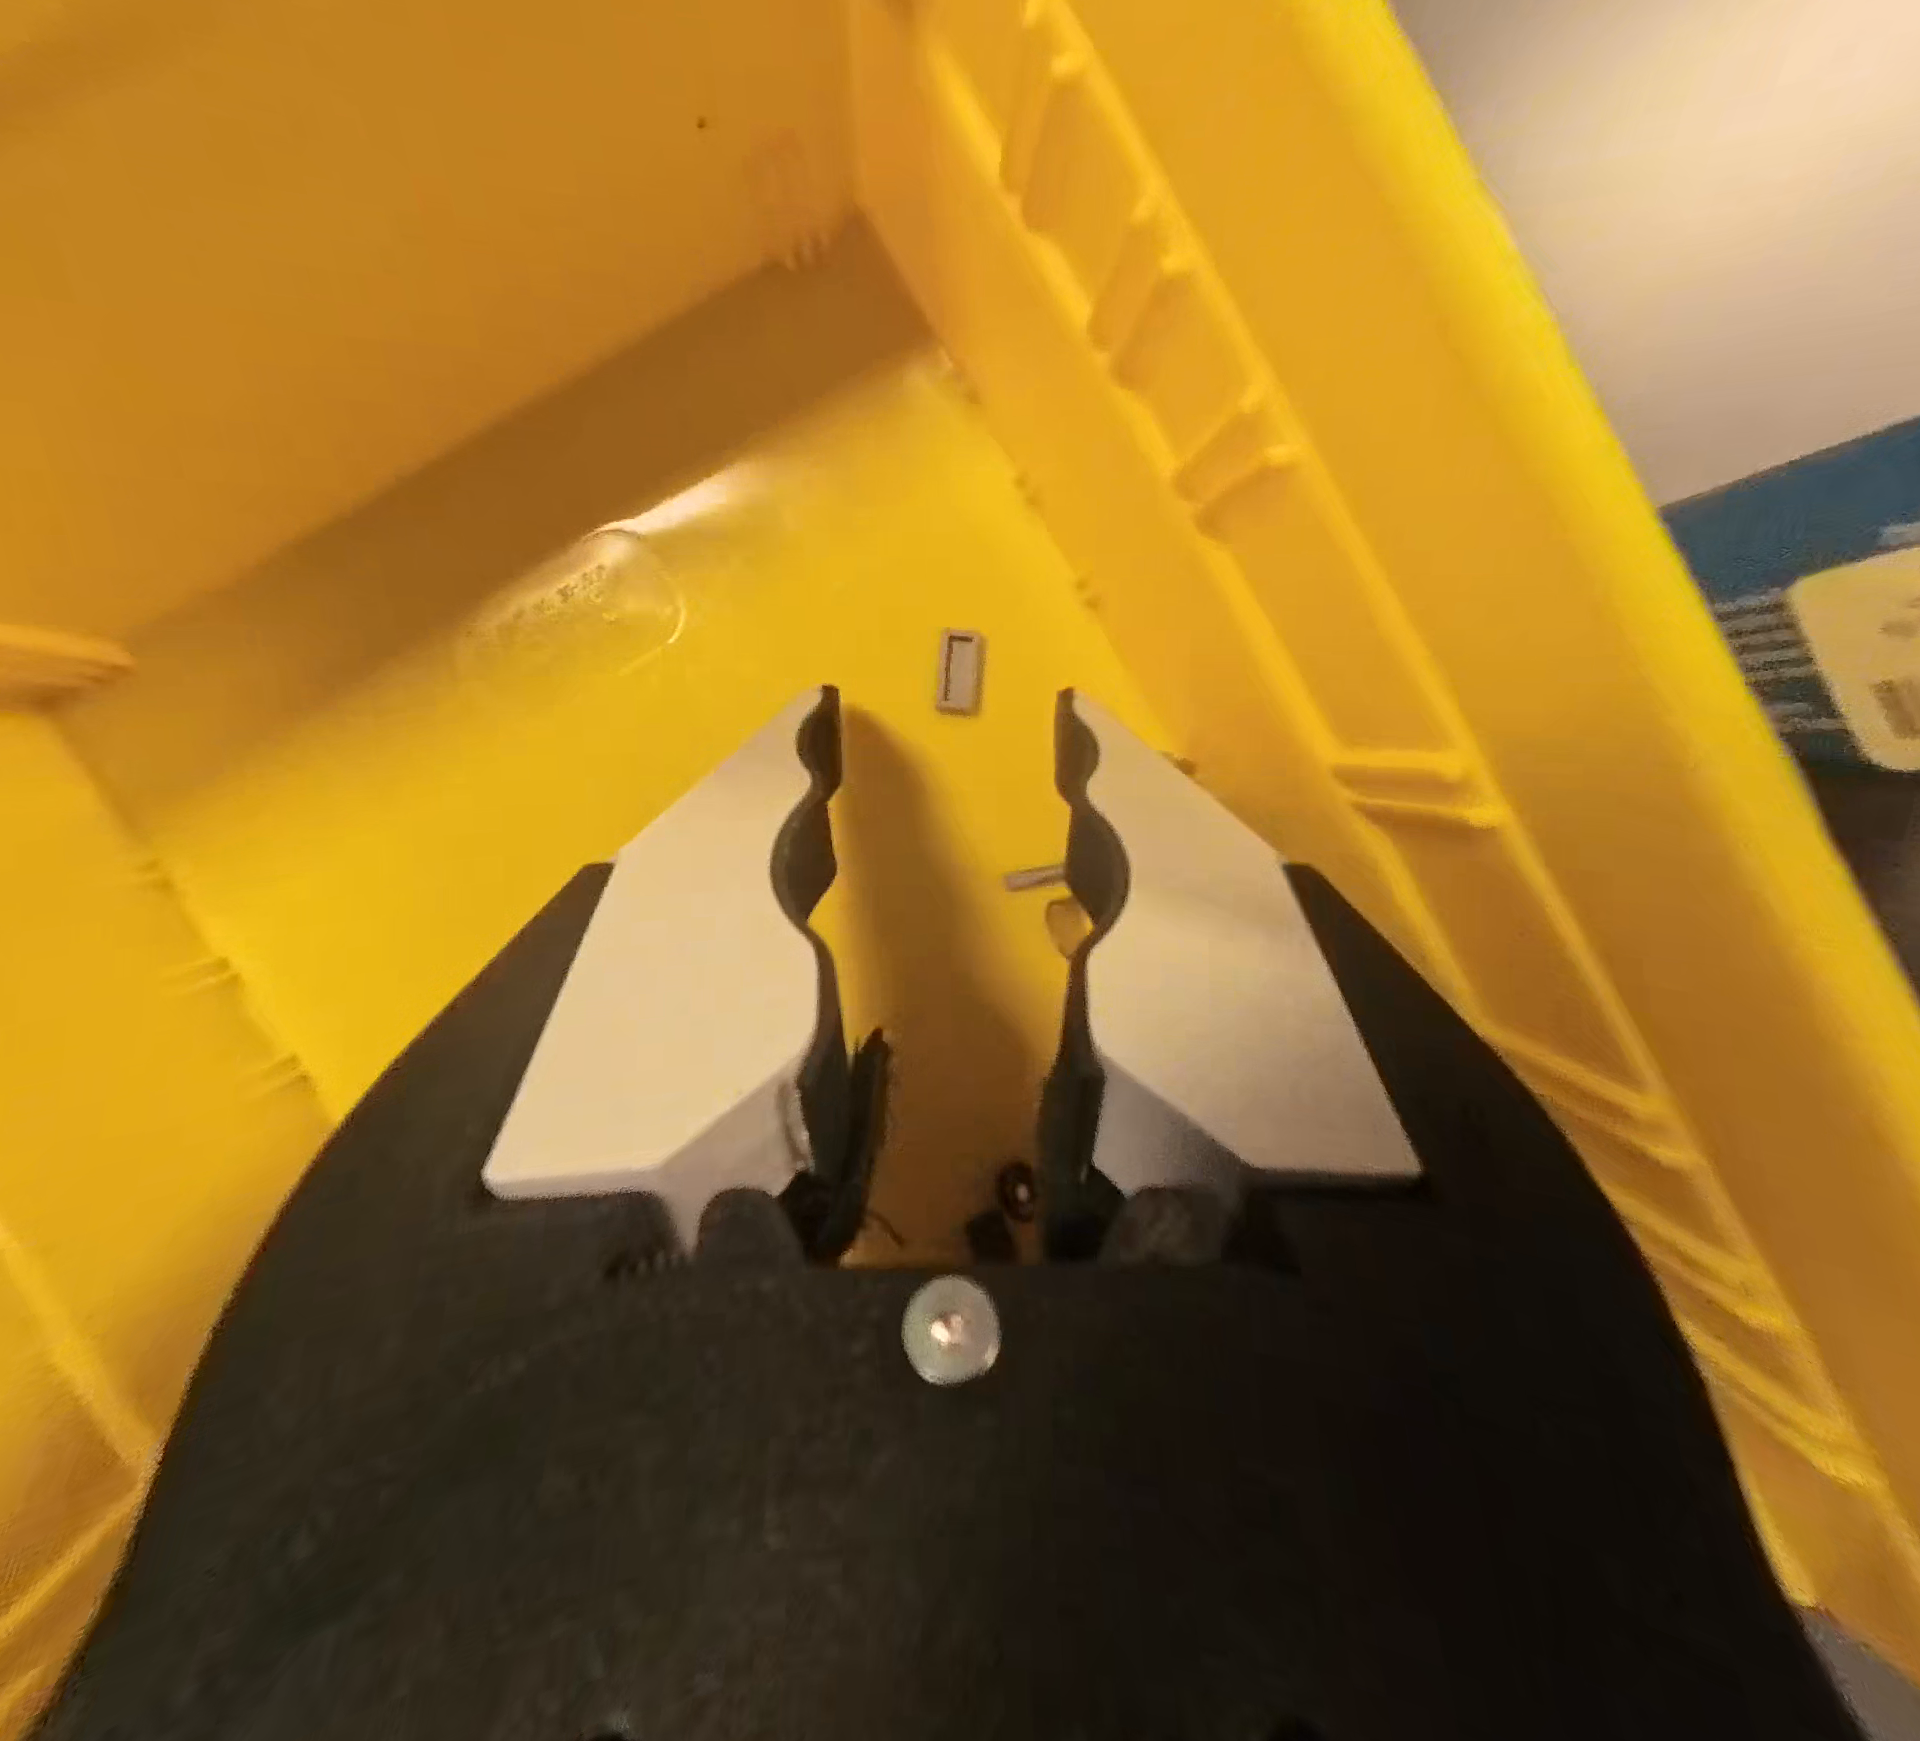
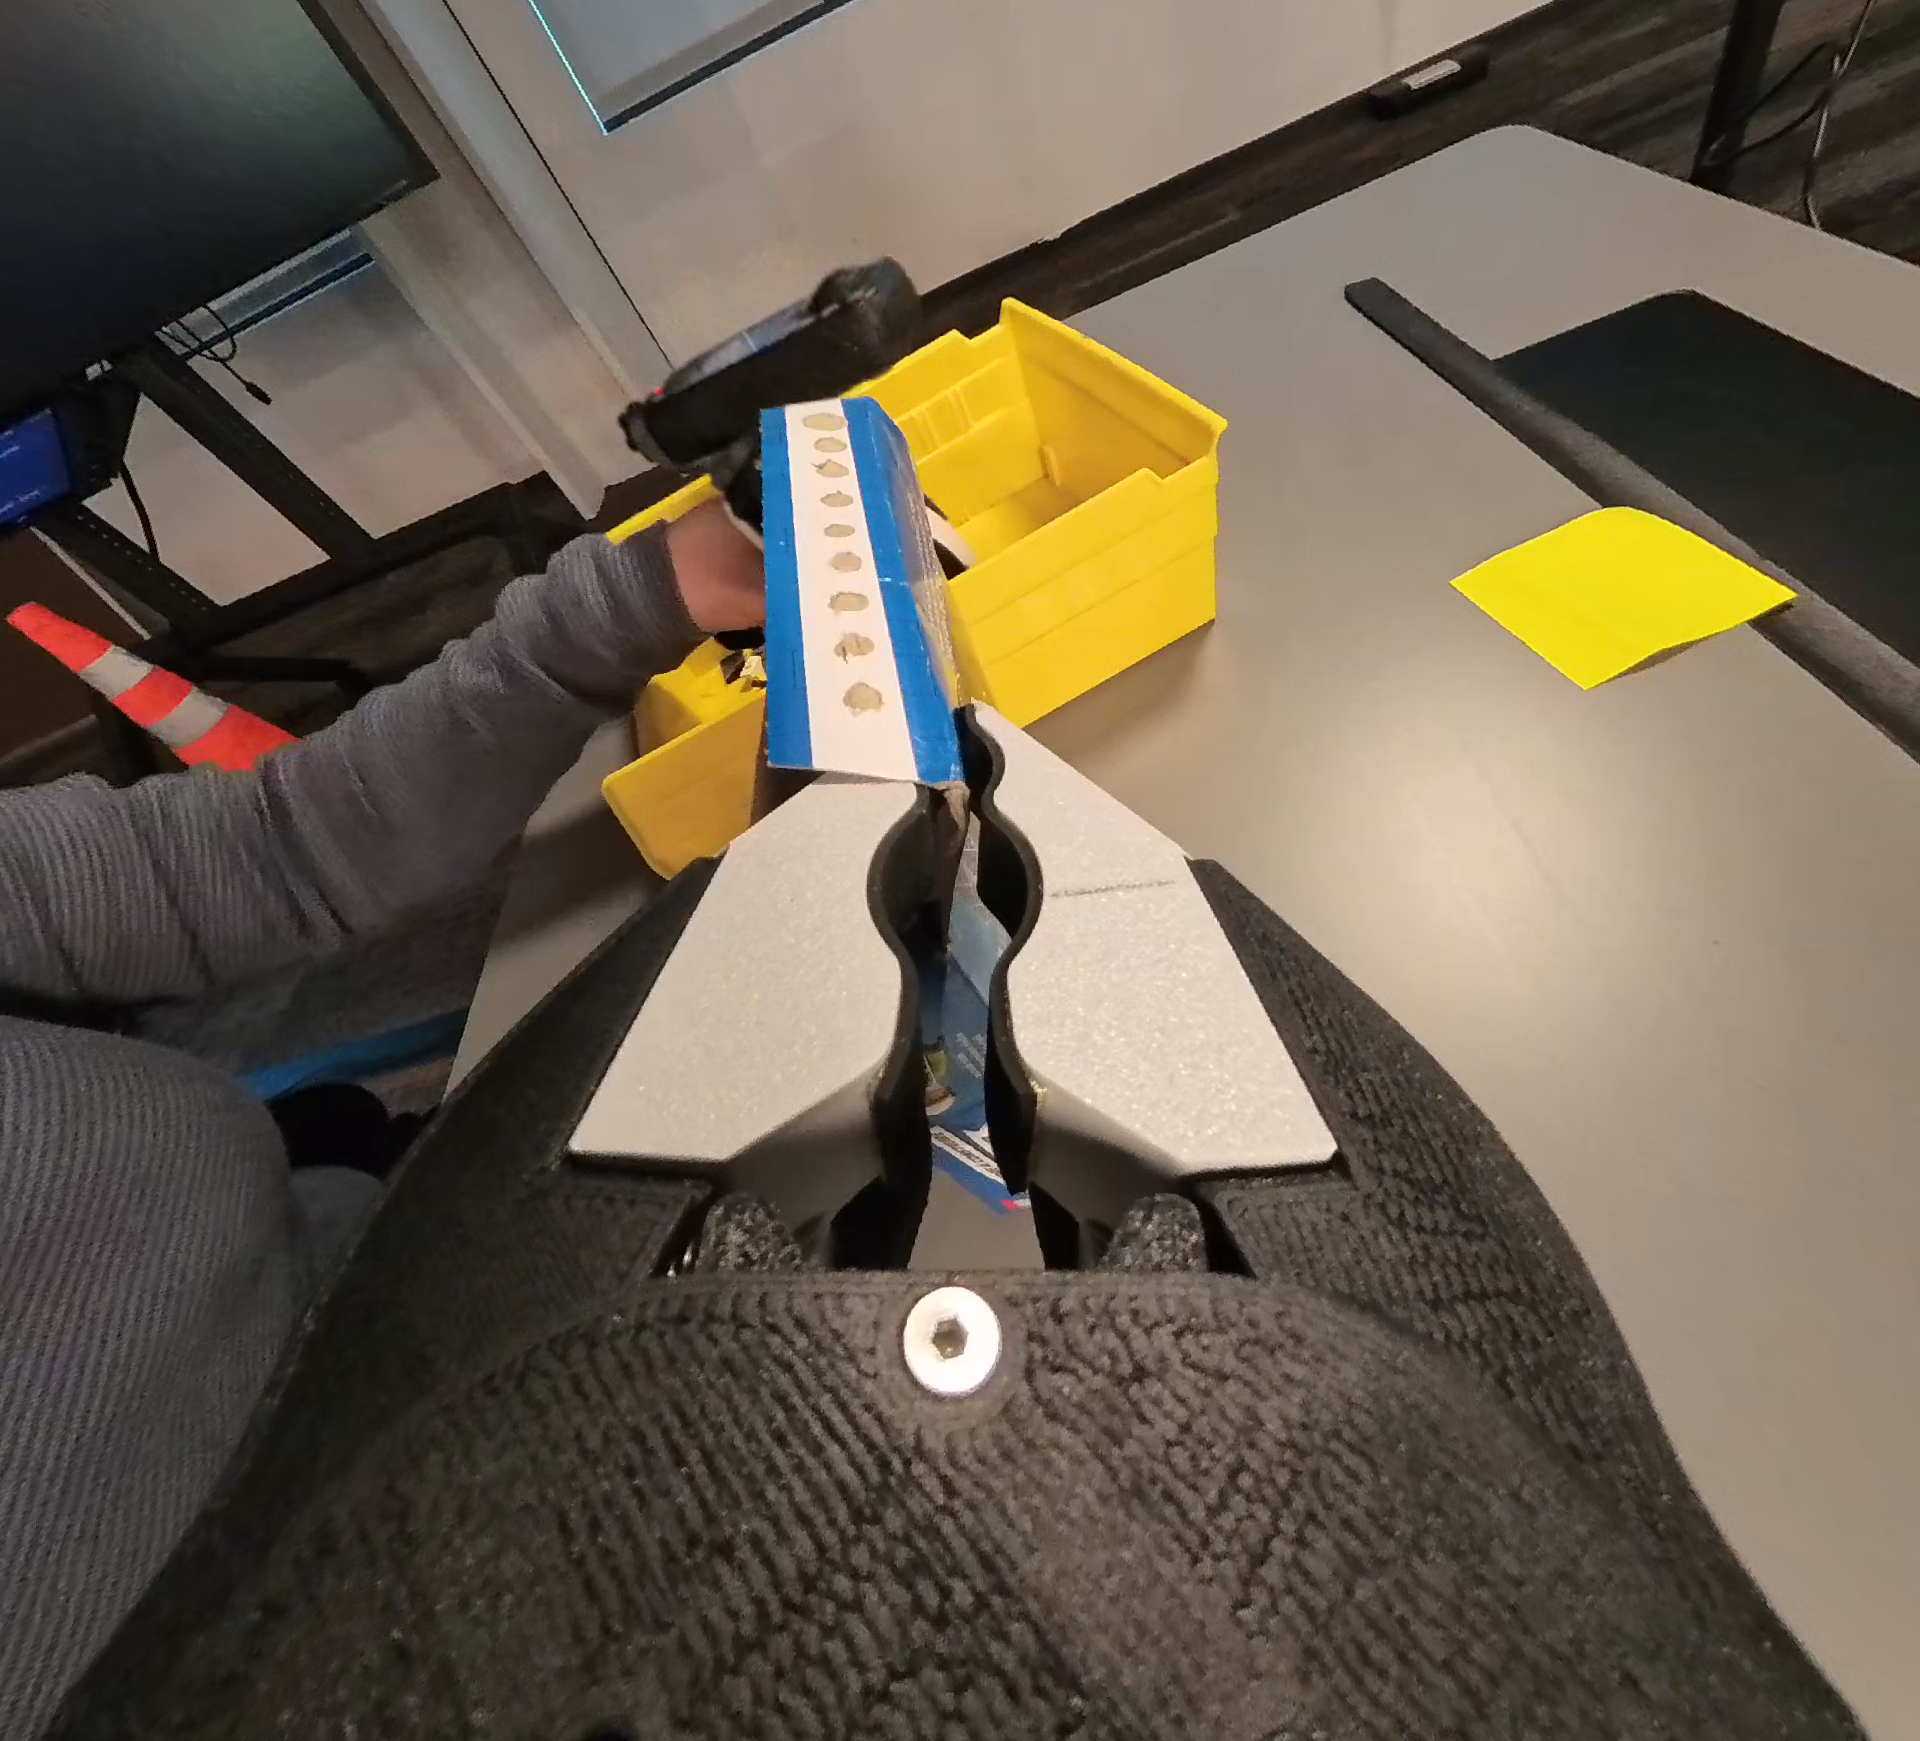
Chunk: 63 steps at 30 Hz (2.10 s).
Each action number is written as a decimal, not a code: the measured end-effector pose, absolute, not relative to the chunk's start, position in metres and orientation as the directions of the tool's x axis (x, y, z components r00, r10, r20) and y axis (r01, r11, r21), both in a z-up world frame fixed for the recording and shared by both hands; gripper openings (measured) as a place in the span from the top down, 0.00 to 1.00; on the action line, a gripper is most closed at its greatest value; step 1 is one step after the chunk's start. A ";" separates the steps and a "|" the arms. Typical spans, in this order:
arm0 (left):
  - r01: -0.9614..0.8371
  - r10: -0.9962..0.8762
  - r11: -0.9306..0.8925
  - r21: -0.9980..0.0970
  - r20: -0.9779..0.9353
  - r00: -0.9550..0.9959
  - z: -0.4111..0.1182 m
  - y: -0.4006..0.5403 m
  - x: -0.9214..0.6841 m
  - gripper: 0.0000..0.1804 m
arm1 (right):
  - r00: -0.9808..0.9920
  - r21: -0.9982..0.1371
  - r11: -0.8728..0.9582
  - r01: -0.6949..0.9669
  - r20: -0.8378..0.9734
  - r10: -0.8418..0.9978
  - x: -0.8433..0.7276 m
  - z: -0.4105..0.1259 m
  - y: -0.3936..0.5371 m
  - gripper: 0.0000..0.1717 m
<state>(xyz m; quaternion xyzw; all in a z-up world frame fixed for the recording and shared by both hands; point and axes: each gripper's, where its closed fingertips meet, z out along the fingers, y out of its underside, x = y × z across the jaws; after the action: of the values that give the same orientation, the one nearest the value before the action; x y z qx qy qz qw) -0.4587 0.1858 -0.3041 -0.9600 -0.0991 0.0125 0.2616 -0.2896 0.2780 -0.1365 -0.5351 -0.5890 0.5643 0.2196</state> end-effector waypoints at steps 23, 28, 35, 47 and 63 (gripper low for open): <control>-0.077 0.003 -0.304 -0.950 -0.082 0.997 -0.115 0.185 -0.342 0.97 | -0.339 -0.897 -0.218 0.384 -0.357 0.871 -0.291 -0.138 0.278 1.00; -0.214 -0.194 -0.300 -0.930 -0.161 0.968 -0.113 0.213 -0.283 0.97 | -0.337 -0.897 -0.219 0.385 -0.357 0.871 -0.290 -0.138 0.279 1.00; -0.321 -0.156 -0.475 -0.819 -0.280 0.947 -0.151 0.247 -0.288 0.96 | -0.346 -0.899 -0.210 0.385 -0.352 0.870 -0.290 -0.137 0.277 1.00; -0.159 0.006 -0.371 -0.915 -0.174 0.985 -0.127 0.219 -0.316 0.82 | -0.349 -0.899 -0.206 0.387 -0.350 0.869 -0.289 -0.138 0.277 1.00; 0.191 0.204 -0.713 -0.675 0.061 0.977 -0.263 0.117 -0.407 0.83 | -0.357 -0.897 -0.208 0.390 -0.355 0.864 -0.290 -0.138 0.274 1.00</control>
<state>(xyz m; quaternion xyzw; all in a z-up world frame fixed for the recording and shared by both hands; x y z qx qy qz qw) -0.4068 0.1173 -0.2631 -0.9253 -0.1067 0.0089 0.3638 -0.2897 0.2740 -0.1382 -0.5274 -0.5942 0.5707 0.2076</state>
